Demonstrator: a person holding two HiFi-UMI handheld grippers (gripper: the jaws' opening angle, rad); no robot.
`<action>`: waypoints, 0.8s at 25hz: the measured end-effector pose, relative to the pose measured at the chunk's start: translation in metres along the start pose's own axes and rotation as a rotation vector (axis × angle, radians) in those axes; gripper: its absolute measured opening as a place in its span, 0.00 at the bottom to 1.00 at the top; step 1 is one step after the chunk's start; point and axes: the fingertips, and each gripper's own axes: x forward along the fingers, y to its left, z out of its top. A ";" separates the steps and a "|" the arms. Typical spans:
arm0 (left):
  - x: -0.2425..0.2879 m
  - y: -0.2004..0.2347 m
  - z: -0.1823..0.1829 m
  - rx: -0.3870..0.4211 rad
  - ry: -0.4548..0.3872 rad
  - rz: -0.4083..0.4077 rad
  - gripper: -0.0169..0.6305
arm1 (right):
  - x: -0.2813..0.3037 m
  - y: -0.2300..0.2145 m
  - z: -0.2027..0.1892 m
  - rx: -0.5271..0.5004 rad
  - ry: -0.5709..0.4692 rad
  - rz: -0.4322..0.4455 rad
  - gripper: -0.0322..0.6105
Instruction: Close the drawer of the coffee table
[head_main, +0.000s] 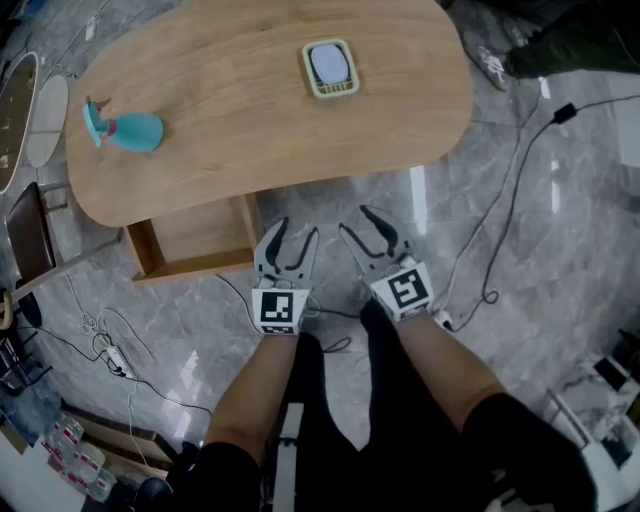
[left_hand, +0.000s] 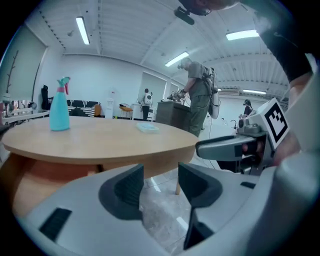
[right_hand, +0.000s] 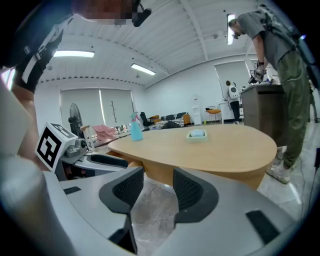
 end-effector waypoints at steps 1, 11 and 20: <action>-0.015 0.005 0.012 -0.021 -0.020 0.018 0.36 | -0.007 0.006 0.012 -0.001 -0.019 0.001 0.31; -0.161 0.081 0.096 0.047 -0.139 0.106 0.36 | -0.051 0.089 0.111 -0.059 -0.102 0.010 0.31; -0.302 0.133 0.120 0.040 -0.132 0.180 0.36 | -0.071 0.173 0.175 -0.093 -0.142 0.060 0.31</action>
